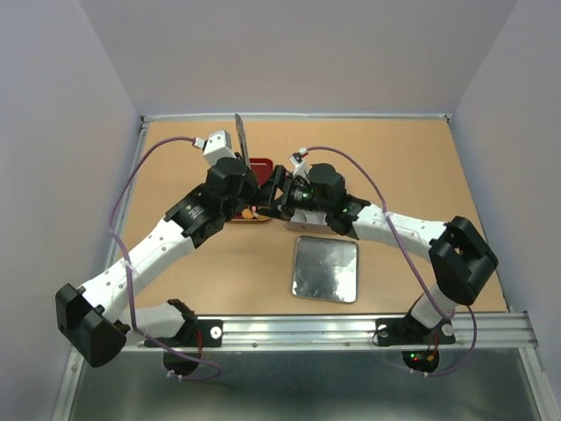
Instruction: Pack the cookies
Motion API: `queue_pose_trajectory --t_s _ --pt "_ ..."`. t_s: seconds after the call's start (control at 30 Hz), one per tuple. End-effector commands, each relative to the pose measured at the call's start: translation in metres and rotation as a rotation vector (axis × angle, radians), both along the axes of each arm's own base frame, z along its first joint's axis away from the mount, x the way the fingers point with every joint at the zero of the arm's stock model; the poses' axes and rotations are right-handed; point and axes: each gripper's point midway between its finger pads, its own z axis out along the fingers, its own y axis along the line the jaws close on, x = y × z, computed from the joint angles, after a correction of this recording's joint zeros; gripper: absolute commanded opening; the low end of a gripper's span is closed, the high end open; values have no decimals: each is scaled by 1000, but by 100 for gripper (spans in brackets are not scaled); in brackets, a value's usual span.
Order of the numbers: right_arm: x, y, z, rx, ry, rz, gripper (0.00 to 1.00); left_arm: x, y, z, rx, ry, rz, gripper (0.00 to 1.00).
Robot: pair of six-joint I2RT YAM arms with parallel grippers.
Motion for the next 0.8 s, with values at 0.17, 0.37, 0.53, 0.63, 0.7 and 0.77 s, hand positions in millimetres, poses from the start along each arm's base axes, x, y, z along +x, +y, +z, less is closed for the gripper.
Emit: queue_pose_trajectory --t_s 0.17,0.37,0.53,0.63,0.7,0.77 --pt "10 -41 113 -47 -406 -138 100 -39 -13 -36 233 213 -240 22" --pt "0 -107 87 -236 -397 -300 100 -62 -5 -50 287 318 -347 41" --pt "-2 -155 64 -325 -363 -451 100 -62 16 -83 257 429 -352 45" --pt "-8 -164 66 -322 -369 -458 100 -56 23 -102 253 490 -334 42" --pt "-10 -165 63 -338 -366 -450 100 -53 23 -103 254 490 -325 42" --pt "-10 -164 61 -351 -365 -441 100 -51 22 -103 250 484 -316 42"
